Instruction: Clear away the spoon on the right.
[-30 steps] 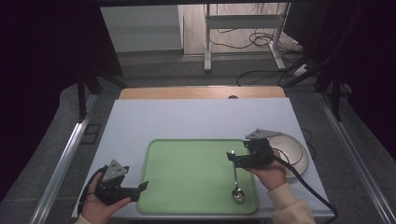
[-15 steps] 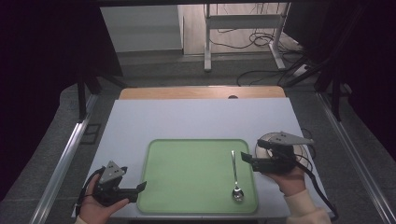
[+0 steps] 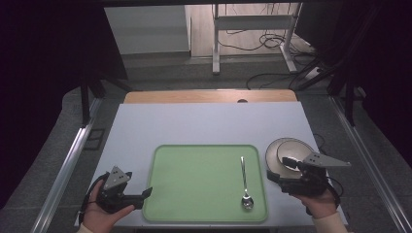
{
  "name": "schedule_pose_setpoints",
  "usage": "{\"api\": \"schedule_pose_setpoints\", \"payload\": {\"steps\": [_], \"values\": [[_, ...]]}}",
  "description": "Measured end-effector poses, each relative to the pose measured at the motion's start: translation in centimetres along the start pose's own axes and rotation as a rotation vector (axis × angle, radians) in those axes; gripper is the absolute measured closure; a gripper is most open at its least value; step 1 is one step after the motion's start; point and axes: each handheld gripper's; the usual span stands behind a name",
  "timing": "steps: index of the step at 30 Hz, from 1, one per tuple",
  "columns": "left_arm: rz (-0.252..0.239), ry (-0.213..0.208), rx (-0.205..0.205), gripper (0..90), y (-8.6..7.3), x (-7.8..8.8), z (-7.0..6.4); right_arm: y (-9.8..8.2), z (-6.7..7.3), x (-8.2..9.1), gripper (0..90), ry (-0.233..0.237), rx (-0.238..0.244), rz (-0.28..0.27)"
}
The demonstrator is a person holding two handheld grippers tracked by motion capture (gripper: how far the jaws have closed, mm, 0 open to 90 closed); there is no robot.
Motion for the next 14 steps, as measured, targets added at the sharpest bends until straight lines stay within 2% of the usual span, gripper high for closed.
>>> {"api": "schedule_pose_setpoints", "payload": {"steps": [8, 14], "values": [[0.001, 0.002, 0.001, 13.6, -0.07, 0.09, 0.08, 0.08, 0.37, -0.49, 17.8, -0.022, 0.042, 0.03], [-0.001, 0.012, 0.019, 13.6, -0.07, 0.18, 0.13, 0.3, 0.39, -0.68, 17.8, -0.011, 0.061, 0.018]]}}
Point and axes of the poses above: each handheld gripper's, and its own axes: x roughly backward along the jaws, y roughly out of its top, z roughly to its left, and after that the axes turned 10 degrees about z, right-handed
